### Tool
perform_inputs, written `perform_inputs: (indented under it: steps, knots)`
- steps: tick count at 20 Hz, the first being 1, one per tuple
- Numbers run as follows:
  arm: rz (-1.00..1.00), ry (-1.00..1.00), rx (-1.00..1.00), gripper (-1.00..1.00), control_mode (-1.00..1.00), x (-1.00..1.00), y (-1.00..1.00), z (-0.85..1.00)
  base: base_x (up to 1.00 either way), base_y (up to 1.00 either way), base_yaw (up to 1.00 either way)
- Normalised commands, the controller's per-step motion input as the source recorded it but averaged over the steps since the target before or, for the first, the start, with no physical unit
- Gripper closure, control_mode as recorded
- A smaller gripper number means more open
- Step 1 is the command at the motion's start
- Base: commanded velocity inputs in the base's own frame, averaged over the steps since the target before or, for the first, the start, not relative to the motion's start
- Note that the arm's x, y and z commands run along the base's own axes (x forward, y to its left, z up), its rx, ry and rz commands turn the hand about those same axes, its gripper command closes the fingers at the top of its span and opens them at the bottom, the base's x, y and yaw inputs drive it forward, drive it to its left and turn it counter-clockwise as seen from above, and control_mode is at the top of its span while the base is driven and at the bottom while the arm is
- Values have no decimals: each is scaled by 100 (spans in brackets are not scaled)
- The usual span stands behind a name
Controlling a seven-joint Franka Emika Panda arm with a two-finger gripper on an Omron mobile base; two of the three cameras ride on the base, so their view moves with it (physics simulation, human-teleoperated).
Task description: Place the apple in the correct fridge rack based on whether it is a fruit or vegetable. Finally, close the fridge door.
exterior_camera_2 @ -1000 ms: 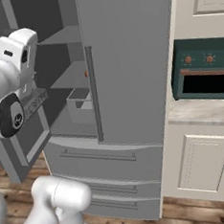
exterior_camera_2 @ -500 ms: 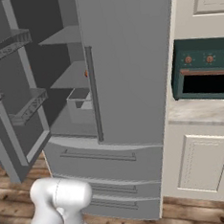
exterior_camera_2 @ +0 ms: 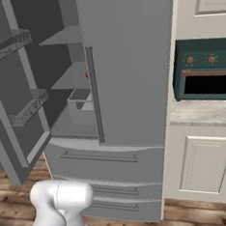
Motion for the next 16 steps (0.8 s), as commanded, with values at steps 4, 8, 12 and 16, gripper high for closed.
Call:
perform_inputs:
  steps: [4,8,12,16]
  knots:
    - [0,2,-14,-100,-100,0,100,-32,0,0,0]
    - [0,3,-15,-100,-100,4,100,-29,0,0,0]
    - [0,7,-17,-100,-100,24,100,-22,0,0,0]
    - [-2,8,-18,-100,-100,58,100,-22,0,0,0]
